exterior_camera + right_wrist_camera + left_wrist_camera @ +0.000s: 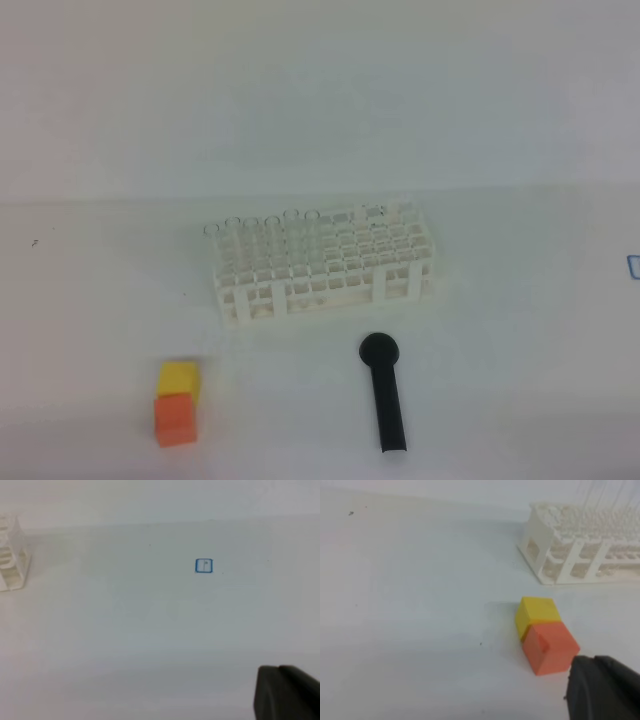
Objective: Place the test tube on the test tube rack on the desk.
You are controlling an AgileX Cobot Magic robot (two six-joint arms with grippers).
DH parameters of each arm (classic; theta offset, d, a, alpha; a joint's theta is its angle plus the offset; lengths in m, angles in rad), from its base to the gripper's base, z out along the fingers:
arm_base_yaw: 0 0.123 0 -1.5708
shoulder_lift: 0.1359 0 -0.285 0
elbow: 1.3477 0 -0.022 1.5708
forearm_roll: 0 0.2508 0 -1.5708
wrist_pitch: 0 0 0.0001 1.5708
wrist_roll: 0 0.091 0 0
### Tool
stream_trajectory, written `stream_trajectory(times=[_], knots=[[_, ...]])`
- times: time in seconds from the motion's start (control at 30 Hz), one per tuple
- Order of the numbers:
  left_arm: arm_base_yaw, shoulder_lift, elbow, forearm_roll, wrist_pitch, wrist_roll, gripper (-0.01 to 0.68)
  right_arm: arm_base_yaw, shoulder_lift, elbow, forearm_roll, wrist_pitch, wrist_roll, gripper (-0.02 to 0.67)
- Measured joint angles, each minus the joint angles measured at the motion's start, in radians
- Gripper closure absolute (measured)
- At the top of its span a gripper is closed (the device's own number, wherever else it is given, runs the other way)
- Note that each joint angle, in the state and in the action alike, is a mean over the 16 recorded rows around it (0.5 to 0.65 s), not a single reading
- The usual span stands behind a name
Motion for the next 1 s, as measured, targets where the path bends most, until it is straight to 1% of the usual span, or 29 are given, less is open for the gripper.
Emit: stream_trajectory(times=[0.17, 0.23, 0.7, 1.0], knots=[[0.0, 0.003, -0.004, -0.001, 0.035, -0.003, 0.673, 0.0, 0.0, 0.0, 0.0, 0.0, 0.0, 0.65], [0.0, 0.004, -0.004, 0.027, 0.029, -0.028, 0.673, 0.0, 0.0, 0.0, 0.0, 0.0, 0.0, 0.65], [0.0, 0.001, 0.0, 0.359, 0.011, -0.31, 0.673, 0.0, 0.0, 0.0, 0.0, 0.0, 0.0, 0.65], [0.0, 0.003, -0.002, 0.387, 0.014, -0.345, 0.673, 0.0, 0.0, 0.0, 0.0, 0.0, 0.0, 0.65]])
